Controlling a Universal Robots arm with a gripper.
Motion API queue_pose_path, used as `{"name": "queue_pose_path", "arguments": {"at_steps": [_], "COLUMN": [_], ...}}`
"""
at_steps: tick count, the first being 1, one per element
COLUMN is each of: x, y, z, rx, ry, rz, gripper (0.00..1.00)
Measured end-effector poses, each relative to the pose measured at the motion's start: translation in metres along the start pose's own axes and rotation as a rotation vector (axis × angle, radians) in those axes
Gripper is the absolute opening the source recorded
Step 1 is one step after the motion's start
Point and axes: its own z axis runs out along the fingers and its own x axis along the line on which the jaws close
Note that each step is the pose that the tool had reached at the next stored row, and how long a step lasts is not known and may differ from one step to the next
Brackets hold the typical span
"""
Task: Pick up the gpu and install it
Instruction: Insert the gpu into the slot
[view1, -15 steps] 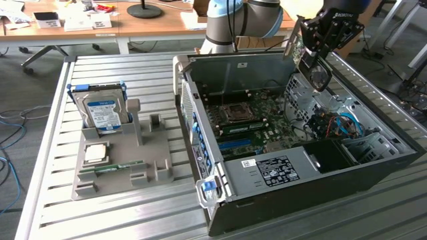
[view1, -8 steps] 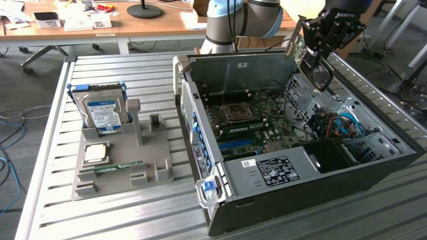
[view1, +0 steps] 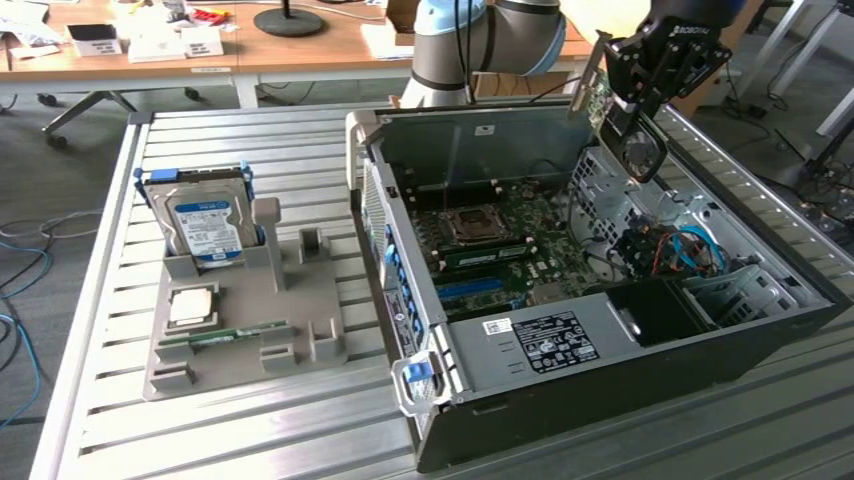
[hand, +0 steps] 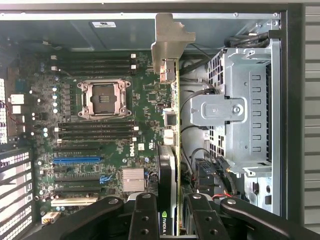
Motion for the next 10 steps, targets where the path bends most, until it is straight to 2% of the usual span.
{"name": "queue_pose_path", "arguments": {"at_steps": [5, 10], "x": [0.0000, 0.0001], "y": [0.0000, 0.0000], "z": [0.0000, 0.0001], "rx": [-0.0002, -0.0015], "ry": [0.0005, 0.0033], "rz": [-0.012, -0.068], "gripper": [0.27, 0.27]}}
